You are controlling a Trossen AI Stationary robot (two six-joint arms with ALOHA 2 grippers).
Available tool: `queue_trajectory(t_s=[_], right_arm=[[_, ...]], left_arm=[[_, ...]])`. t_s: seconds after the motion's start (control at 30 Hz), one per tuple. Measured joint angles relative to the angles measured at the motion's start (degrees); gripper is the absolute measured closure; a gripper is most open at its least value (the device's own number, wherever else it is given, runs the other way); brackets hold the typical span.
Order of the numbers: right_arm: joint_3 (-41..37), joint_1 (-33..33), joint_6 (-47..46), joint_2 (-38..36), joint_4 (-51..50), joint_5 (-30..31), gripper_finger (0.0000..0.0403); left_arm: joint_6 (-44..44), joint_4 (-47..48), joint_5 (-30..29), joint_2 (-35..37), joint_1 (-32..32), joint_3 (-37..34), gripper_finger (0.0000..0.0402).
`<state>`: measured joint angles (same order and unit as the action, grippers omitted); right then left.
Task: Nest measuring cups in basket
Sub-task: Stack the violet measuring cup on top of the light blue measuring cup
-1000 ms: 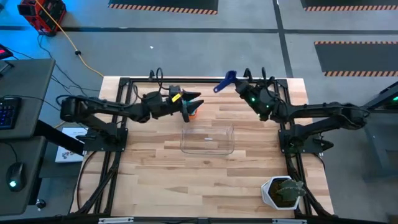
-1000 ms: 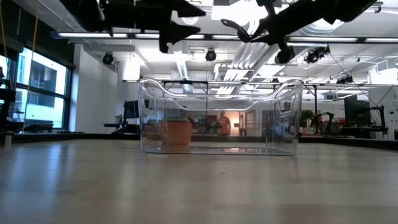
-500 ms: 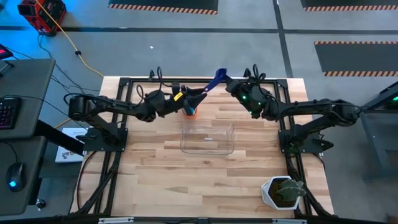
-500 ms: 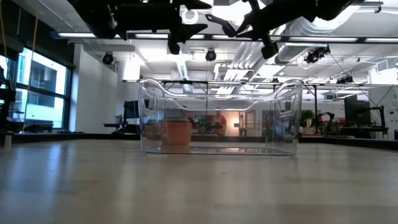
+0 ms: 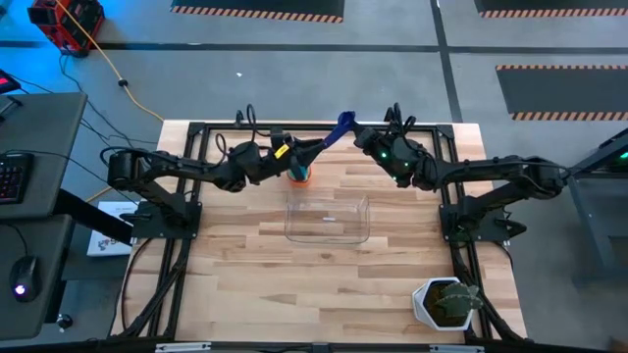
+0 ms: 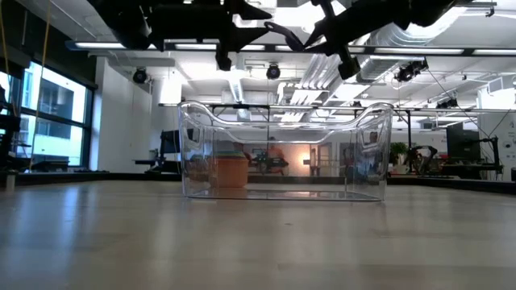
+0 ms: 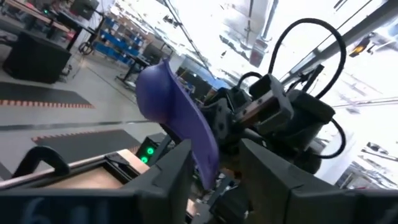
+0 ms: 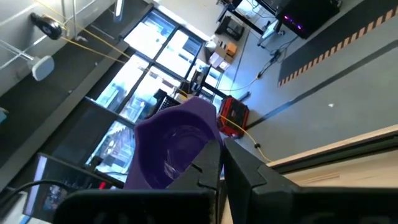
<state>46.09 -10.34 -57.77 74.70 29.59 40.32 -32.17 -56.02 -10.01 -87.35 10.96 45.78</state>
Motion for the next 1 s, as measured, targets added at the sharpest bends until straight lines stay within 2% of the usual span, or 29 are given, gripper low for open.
queue_trajectory(t_s=[0.13, 0.43, 0.7, 1.0], right_arm=[[0.02, -0.01, -0.58, -0.01, 0.08, 0.28, 0.0403], [0.04, -0.01, -0.73, -0.01, -0.23, -1.14, 0.0403], [0.04, -0.01, -0.73, -0.01, -0.8, -1.78, 0.0403], [0.02, -0.05, -0.24, 0.04, -1.17, -0.51, 0.0403]], left_arm=[[0.77, 1.49, 0.27, 0.0, -0.19, 0.0, 0.0305], [2.94, 3.43, -1.11, -0.02, -0.55, 0.16, 0.0335], [7.54, 5.46, -1.28, -0.02, -0.55, 2.93, 0.0393], [8.88, 10.2, -1.26, 0.0, -0.21, 4.11, 0.0398]])
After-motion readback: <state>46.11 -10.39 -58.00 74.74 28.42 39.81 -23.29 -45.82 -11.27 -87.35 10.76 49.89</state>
